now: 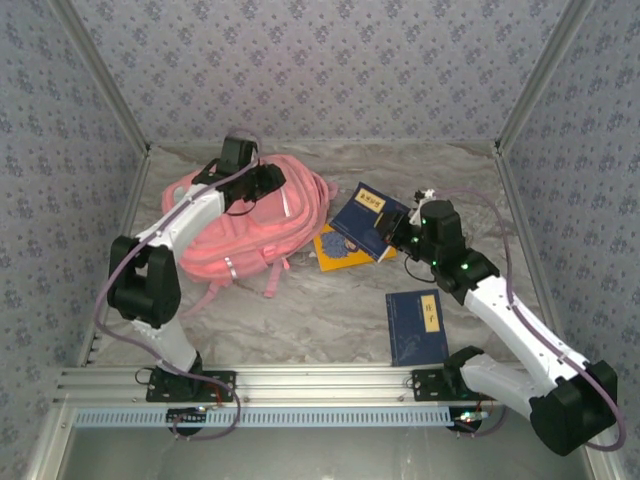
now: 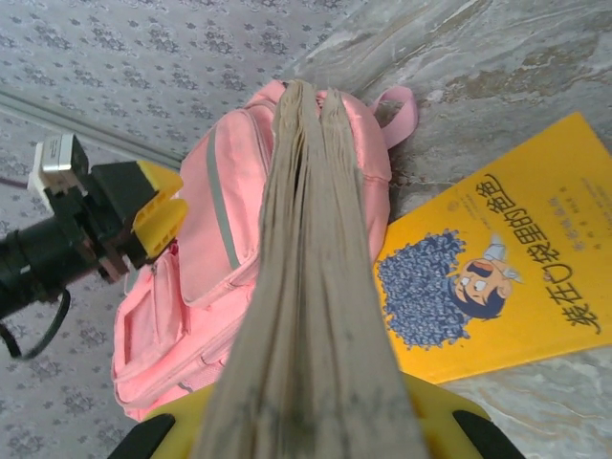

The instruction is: Pack the student bag

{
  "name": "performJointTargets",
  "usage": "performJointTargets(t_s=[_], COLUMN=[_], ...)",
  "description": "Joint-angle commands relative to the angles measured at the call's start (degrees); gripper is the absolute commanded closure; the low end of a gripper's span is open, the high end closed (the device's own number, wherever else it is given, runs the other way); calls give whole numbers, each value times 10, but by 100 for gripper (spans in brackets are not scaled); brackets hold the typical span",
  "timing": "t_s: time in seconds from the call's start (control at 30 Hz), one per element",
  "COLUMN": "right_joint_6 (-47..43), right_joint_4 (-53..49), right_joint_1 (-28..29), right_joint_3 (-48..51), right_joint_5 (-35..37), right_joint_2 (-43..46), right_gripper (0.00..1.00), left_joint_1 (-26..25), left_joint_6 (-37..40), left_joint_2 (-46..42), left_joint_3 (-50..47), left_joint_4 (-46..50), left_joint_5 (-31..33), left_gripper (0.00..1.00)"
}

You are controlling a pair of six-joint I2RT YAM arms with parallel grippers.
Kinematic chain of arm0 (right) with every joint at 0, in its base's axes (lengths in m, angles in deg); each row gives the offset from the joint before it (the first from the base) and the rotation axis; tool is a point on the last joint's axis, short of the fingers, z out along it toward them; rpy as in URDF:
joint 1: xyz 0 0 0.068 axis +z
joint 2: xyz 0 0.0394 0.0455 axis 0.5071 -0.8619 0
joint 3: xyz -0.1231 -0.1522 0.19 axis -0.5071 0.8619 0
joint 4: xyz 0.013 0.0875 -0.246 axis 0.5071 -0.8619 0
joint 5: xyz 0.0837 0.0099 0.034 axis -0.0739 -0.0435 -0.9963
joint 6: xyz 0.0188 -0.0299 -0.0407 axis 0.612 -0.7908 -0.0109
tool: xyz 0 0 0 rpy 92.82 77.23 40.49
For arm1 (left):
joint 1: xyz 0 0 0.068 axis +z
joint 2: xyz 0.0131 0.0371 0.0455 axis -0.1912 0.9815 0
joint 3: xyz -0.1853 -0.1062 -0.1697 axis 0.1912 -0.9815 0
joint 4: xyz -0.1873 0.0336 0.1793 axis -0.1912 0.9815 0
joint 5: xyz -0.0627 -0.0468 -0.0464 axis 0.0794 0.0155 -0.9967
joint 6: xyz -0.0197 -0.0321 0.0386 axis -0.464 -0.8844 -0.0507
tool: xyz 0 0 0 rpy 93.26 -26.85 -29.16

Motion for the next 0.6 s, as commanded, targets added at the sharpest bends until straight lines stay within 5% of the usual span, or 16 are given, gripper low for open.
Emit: performJointTargets(t_s=[0.0,0.4,0.57], right_joint_6=[-33,-29,-27], right_joint_4=[-2,8,14], right_joint_1=[-9,-33,-34], right_joint_3=[2,33,35], right_joint_5=[-24,-69,-73], right_joint_2=[30,20,9], right_gripper=[100,100,100], left_joint_1=[1,1,2], left_joint_6=[24,37,54], left_joint_2=[34,101,132], left_joint_3=[39,93,129], left_joint_4=[21,16,58], left_joint_5=[-46,-81,-57], left_gripper=[56,78,74])
